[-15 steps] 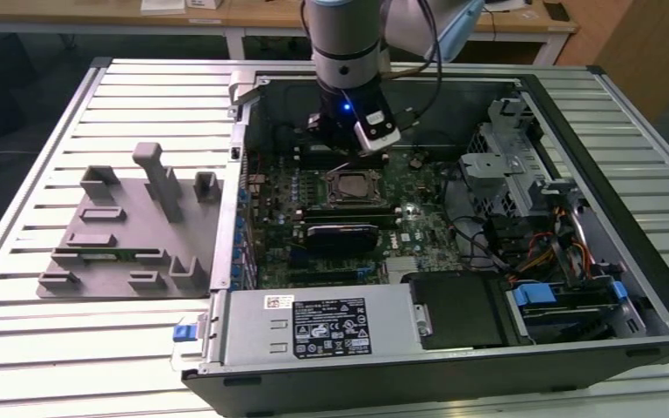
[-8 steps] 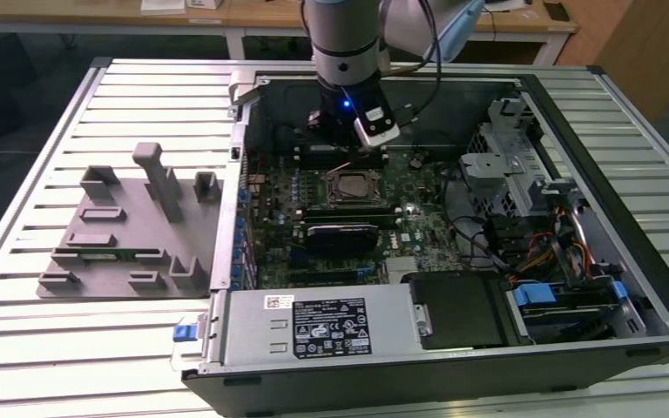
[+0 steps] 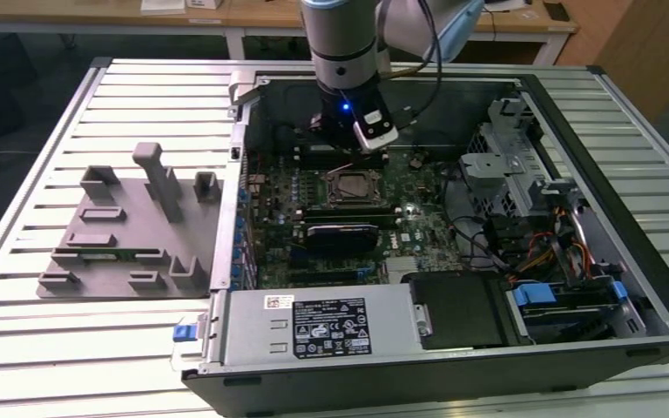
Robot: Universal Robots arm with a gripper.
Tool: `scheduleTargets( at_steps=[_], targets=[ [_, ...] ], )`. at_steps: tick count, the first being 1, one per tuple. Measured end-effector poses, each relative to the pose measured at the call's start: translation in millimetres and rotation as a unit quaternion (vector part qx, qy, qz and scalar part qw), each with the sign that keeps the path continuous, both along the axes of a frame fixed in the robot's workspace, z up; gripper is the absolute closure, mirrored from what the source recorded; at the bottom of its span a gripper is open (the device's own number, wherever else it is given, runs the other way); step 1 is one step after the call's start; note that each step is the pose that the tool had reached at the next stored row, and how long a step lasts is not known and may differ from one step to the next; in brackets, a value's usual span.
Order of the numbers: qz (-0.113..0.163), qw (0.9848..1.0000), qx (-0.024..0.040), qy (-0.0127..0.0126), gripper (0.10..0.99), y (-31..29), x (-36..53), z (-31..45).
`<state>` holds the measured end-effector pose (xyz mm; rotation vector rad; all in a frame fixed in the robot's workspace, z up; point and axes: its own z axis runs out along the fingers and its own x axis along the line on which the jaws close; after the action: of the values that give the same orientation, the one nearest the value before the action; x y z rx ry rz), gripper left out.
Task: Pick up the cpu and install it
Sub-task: 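Install the first cpu locking lever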
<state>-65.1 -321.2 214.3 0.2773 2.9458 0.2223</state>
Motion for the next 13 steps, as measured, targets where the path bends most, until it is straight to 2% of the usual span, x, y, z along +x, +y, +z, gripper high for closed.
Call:
scheduleTargets(
  at_steps=[5,13],
  targets=[
    [-0.036,0.9994,0.0,0.0,0.98,0.5,0.0,-2.2],
    [-0.067,0.9978,-0.0001,0.0,0.98,4.5,0.0,-5.4]
  ],
)
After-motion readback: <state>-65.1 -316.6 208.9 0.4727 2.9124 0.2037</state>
